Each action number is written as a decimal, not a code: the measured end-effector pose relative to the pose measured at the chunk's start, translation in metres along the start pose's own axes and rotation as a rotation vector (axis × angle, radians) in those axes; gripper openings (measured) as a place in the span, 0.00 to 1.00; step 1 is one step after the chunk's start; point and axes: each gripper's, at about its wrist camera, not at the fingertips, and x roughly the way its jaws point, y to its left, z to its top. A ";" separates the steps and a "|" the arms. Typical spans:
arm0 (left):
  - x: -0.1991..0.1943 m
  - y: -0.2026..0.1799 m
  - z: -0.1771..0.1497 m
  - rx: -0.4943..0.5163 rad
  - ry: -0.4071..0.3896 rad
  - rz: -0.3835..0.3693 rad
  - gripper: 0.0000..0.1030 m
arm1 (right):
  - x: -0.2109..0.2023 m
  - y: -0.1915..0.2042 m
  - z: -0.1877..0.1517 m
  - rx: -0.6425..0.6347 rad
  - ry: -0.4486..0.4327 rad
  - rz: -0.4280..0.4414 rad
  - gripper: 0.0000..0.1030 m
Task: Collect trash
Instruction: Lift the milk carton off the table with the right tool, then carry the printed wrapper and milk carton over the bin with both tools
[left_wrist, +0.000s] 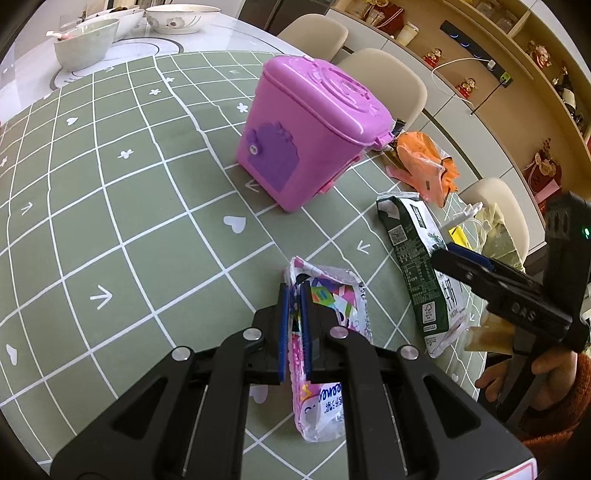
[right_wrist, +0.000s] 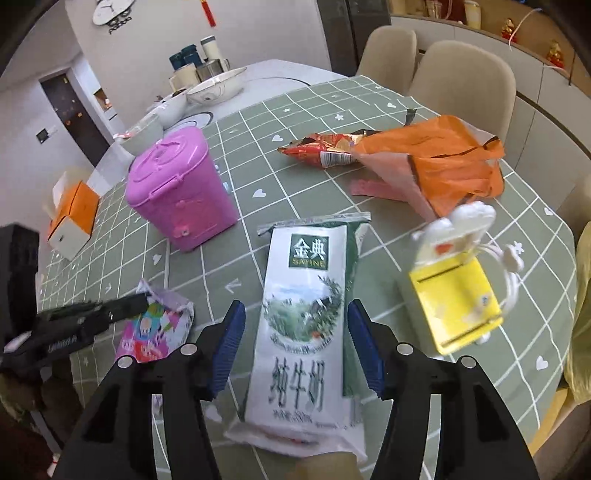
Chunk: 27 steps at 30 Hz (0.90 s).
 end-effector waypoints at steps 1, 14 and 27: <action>0.000 0.001 0.000 -0.003 0.001 -0.002 0.04 | 0.005 0.002 0.003 -0.013 0.010 -0.028 0.53; -0.016 -0.022 0.003 0.022 -0.029 0.010 0.03 | -0.055 -0.007 0.001 -0.107 -0.030 0.013 0.49; -0.106 -0.146 0.058 0.192 -0.310 -0.012 0.03 | -0.184 -0.059 -0.011 -0.130 -0.339 -0.069 0.49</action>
